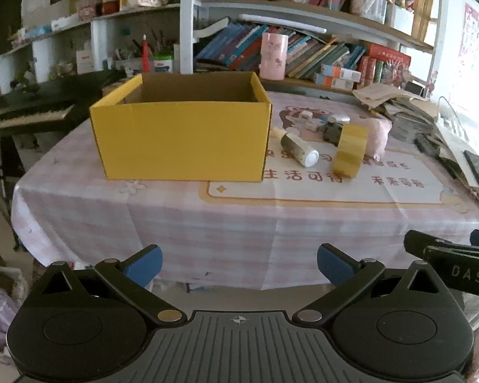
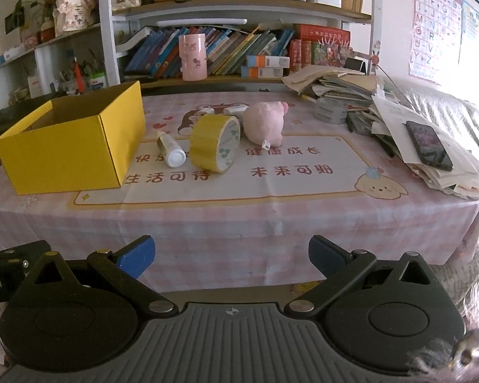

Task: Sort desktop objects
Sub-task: 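Move both tools toward the yellow tape roll and pink plush pig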

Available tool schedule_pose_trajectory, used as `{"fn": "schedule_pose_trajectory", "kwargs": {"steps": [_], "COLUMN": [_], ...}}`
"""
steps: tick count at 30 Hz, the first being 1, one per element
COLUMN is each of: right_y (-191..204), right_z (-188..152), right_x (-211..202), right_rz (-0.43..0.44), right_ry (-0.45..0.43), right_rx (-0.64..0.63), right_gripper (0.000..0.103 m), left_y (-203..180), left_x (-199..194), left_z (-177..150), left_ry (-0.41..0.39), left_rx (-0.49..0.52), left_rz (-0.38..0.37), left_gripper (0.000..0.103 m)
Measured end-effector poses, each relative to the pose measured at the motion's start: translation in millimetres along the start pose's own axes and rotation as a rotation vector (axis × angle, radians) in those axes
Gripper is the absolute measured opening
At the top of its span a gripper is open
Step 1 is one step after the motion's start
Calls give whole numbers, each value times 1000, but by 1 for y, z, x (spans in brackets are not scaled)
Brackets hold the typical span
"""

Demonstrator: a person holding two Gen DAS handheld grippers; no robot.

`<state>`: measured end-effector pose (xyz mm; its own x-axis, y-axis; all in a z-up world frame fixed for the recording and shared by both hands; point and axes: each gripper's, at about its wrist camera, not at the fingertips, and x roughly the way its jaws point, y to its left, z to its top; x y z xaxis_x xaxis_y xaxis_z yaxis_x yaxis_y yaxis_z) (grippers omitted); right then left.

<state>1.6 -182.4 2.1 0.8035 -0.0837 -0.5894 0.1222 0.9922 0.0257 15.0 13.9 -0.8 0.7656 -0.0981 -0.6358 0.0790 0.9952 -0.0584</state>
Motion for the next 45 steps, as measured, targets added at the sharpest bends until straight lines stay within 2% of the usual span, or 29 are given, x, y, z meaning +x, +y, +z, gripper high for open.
{"fn": "schedule_pose_trajectory", "kwargs": {"steps": [5,14,20,33,45], "right_y": [5,6,7,-7,-32], "right_z": [2,4,8,12,19], "right_x": [1,4,7,18,34], "right_rz": [45,100,66,41,11], "right_ry": [4,9,4,32,45], "right_rx": [-31,-26,-33,15,41], "right_gripper": [103,103,103,103,103], "left_y": [2,4,4,-1,-28], "left_x": [1,5,8,18,35], "left_z": [1,6,8,13,25], "left_ry": [-7,4,14,30,38], "left_rx": [-1,19,35,39,78], "left_rz": [-19,12,24,-16,-53], "left_gripper": [103,103,103,103,103]}}
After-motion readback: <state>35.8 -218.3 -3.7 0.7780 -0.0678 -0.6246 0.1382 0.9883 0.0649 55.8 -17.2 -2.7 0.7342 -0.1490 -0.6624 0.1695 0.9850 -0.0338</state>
